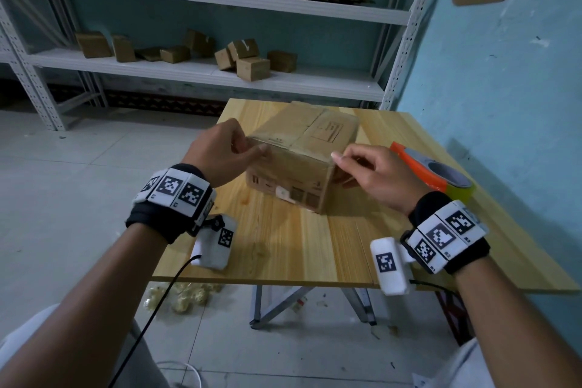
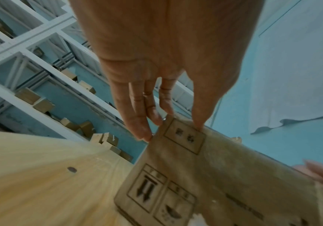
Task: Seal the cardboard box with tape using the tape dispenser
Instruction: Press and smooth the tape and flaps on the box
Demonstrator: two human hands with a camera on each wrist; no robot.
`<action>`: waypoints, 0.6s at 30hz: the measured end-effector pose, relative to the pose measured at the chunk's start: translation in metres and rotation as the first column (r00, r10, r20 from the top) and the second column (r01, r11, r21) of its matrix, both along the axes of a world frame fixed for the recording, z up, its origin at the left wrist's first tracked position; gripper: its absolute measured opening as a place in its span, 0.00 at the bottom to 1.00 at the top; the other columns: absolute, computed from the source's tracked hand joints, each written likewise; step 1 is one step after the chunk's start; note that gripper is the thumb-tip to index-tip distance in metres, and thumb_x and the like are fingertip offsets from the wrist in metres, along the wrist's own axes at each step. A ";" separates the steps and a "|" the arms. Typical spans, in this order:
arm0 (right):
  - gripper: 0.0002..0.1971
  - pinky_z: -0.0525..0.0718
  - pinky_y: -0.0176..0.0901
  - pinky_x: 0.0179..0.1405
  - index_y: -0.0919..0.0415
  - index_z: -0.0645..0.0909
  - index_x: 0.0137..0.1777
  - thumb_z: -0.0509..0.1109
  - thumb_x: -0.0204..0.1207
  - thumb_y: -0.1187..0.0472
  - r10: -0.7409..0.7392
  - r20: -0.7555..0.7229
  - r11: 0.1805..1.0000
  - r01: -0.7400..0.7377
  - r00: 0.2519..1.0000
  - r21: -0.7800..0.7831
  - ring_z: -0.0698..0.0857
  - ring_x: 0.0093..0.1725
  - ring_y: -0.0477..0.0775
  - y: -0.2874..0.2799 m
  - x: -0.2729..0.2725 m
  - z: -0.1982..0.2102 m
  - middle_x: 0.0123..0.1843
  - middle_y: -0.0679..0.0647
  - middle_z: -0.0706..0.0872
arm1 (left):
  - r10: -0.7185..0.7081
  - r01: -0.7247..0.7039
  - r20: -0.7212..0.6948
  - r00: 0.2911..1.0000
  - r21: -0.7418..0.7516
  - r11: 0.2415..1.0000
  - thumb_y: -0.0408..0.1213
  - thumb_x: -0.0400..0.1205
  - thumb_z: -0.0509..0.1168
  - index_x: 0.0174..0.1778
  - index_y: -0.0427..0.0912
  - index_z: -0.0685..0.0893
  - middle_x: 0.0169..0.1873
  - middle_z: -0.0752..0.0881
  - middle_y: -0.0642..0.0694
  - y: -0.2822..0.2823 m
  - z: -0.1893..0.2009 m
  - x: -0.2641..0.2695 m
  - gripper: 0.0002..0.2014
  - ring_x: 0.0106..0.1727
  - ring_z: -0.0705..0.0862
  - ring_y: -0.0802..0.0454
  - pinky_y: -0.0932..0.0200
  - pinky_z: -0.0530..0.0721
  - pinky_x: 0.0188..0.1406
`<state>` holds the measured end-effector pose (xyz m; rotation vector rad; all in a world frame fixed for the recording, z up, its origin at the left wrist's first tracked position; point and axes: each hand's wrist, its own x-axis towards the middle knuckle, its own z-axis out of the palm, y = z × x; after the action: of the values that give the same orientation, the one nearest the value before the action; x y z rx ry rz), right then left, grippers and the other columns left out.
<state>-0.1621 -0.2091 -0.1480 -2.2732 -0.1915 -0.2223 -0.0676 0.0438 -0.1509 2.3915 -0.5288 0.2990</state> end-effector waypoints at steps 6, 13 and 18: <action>0.10 0.79 0.38 0.53 0.56 0.86 0.48 0.67 0.83 0.52 -0.137 0.097 0.987 0.128 0.986 0.094 0.84 0.51 0.43 0.000 0.004 0.001 0.47 0.47 0.87 | 0.012 -0.009 0.127 0.992 -0.019 1.000 0.45 0.79 0.69 0.56 0.47 0.78 0.54 0.74 0.51 -0.009 0.001 -0.003 0.13 0.48 0.80 0.57 0.71 0.73 0.36; 0.23 0.73 0.40 0.70 0.52 0.72 0.73 0.72 0.80 0.57 -0.418 0.106 0.905 0.403 0.902 0.137 0.73 0.74 0.48 -0.012 0.016 -0.002 0.76 0.52 0.71 | -0.203 0.202 0.143 0.969 0.019 0.979 0.53 0.79 0.66 0.71 0.57 0.76 0.67 0.71 0.49 -0.028 0.005 -0.021 0.23 0.46 0.82 0.58 0.67 0.78 0.42; 0.33 0.65 0.47 0.73 0.51 0.60 0.83 0.70 0.82 0.58 -0.394 -0.068 0.907 0.400 0.916 0.134 0.65 0.82 0.54 -0.015 0.018 -0.002 0.83 0.53 0.66 | -0.256 0.250 0.077 0.964 0.082 0.965 0.67 0.73 0.61 0.67 0.57 0.81 0.64 0.73 0.55 -0.028 0.006 -0.023 0.29 0.50 0.80 0.58 0.55 0.84 0.50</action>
<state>-0.1437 -0.2242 -0.1499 -2.1478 0.3064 -0.3903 -0.0908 0.0154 -0.1445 2.3528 -0.8907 0.2752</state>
